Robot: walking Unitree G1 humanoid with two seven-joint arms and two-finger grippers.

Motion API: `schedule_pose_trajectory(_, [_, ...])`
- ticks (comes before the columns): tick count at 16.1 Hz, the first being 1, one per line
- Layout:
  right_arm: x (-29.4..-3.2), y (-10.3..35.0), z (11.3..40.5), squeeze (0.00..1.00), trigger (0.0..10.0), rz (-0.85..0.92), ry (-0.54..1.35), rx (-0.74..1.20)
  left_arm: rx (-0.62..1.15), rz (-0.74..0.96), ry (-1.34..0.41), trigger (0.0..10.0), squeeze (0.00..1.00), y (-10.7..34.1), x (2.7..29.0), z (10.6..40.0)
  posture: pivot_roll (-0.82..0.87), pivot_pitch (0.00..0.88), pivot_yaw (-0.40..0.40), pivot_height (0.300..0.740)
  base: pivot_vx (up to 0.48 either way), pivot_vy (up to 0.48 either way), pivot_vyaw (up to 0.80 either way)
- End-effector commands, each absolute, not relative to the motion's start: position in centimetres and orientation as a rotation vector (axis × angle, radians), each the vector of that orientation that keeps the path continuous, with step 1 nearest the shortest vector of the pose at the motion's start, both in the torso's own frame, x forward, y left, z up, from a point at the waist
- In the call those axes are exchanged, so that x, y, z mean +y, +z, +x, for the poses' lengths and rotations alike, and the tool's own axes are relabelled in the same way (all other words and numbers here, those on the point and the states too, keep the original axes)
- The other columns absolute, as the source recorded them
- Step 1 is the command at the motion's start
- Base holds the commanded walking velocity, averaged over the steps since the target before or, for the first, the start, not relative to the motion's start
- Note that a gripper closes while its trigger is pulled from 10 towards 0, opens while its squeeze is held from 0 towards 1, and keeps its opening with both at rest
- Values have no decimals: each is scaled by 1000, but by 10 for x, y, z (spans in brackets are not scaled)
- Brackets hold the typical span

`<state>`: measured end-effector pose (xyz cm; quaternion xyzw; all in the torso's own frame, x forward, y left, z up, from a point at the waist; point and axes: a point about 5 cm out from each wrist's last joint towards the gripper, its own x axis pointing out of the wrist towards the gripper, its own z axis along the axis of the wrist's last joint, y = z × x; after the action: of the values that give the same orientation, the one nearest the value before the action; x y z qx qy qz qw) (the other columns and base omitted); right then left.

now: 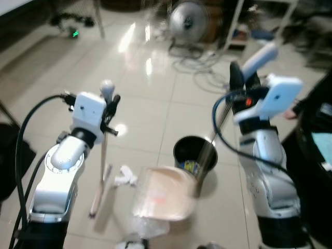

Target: Sweep floor

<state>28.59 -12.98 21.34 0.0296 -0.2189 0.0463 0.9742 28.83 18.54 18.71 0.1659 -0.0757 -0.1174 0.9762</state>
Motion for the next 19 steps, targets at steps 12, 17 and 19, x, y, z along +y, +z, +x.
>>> schedule_pose_trajectory(12, [-154, 165, 266, 0, 10000, -26, -1, -340, -141, 324, -281, 10000, 0, 171, 168, 282, 52, 63, -13, 740, 0, 331, 0])
schedule_pose_trajectory(17, [-157, 157, 262, 0, 10000, -22, -5, -318, -132, 309, -331, 10000, 0, 159, 153, 283, 40, 66, -7, 740, 0, -11, 0])
schedule_pose_trajectory(19, [-158, 157, 264, 0, 10000, -38, -21, -308, -131, 311, -336, 10000, 0, 156, 149, 283, 35, 66, -8, 740, 0, -480, 0])
